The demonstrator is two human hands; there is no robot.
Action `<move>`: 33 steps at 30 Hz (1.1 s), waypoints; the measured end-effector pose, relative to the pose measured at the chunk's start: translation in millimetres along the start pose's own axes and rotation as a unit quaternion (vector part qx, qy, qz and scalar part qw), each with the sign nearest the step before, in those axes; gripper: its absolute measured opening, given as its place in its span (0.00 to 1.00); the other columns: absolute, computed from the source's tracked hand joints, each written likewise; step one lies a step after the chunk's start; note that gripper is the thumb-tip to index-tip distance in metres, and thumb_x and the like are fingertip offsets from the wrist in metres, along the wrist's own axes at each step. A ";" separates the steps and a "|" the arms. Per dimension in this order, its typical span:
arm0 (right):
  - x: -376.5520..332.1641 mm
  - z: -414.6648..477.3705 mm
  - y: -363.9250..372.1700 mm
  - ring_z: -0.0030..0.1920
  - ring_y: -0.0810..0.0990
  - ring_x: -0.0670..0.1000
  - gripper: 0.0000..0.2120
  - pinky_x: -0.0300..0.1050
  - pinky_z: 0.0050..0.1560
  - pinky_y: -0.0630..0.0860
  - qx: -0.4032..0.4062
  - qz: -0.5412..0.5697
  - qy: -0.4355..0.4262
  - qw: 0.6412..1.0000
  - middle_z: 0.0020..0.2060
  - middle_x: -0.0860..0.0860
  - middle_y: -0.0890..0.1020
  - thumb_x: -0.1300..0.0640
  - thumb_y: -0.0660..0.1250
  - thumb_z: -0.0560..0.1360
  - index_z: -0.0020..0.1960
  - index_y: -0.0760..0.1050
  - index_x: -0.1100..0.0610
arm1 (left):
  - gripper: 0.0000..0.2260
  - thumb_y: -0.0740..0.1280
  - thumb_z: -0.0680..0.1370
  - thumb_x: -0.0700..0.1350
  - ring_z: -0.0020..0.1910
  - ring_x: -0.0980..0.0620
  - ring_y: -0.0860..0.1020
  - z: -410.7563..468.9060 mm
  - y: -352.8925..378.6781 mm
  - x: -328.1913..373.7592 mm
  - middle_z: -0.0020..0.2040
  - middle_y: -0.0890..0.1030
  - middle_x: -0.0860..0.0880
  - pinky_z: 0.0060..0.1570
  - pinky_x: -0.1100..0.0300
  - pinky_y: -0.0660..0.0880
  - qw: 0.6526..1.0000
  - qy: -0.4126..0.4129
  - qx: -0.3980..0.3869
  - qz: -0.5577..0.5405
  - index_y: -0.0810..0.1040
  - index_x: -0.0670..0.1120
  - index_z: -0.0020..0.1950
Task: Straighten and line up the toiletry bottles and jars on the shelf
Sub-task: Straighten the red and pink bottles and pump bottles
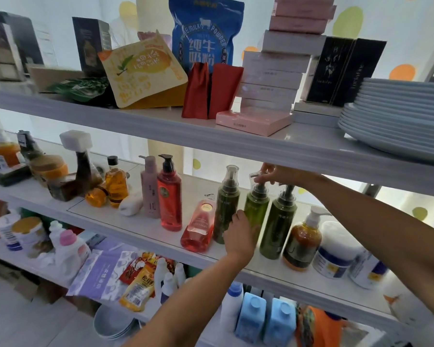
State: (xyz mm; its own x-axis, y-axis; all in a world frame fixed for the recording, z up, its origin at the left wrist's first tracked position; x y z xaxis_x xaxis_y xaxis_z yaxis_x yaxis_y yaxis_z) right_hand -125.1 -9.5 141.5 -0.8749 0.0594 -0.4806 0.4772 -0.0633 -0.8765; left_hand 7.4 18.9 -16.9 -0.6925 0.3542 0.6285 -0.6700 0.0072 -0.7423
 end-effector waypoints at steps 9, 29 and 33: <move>-1.9 -1.8 -0.8 0.31 0.72 0.44 0.11 0.28 0.26 0.70 -0.003 -0.030 0.003 1.000 0.34 0.50 0.74 0.53 0.71 0.73 0.46 0.72 0.59 | 0.13 0.63 0.79 0.51 0.53 0.49 0.79 -0.2 13.0 -19.1 0.55 0.80 0.47 0.54 0.54 0.77 0.999 0.001 -0.030 -0.012 0.69 0.46 0.61; -70.7 5.8 30.6 0.66 0.71 0.52 0.31 0.41 0.61 0.64 -0.047 -0.126 -0.032 0.990 0.69 0.52 0.70 0.43 0.66 0.74 0.72 0.64 0.55 | 0.29 0.75 0.70 0.45 0.64 0.46 0.73 42.7 -24.3 -78.5 0.64 0.75 0.46 0.63 0.49 0.72 0.973 -0.016 -0.037 -0.226 0.66 0.47 0.67; -79.9 11.4 36.8 0.53 0.74 0.51 0.21 0.39 0.50 0.64 0.013 -0.196 -0.059 0.979 0.60 0.53 0.77 0.47 0.65 0.76 0.64 0.70 0.56 | 0.26 0.74 0.71 0.43 0.62 0.46 0.74 44.9 -27.0 -75.9 0.63 0.76 0.45 0.62 0.51 0.71 0.969 -0.031 -0.037 -0.242 0.67 0.46 0.66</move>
State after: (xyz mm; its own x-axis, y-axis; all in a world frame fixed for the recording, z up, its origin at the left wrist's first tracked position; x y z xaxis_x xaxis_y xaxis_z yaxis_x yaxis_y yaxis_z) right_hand -38.6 -27.9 148.0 -0.9946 -0.0307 -0.0991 0.1014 -0.0843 -0.9913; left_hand 66.0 -50.2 -34.2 -0.3184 0.2355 0.9182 -0.9009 0.2262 -0.3704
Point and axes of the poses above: each hand's wrist, its own z-axis towards the middle knuckle, its own y-axis out of the palm, x = y × z, the point moved 1 cm from there along z, towards the middle knuckle
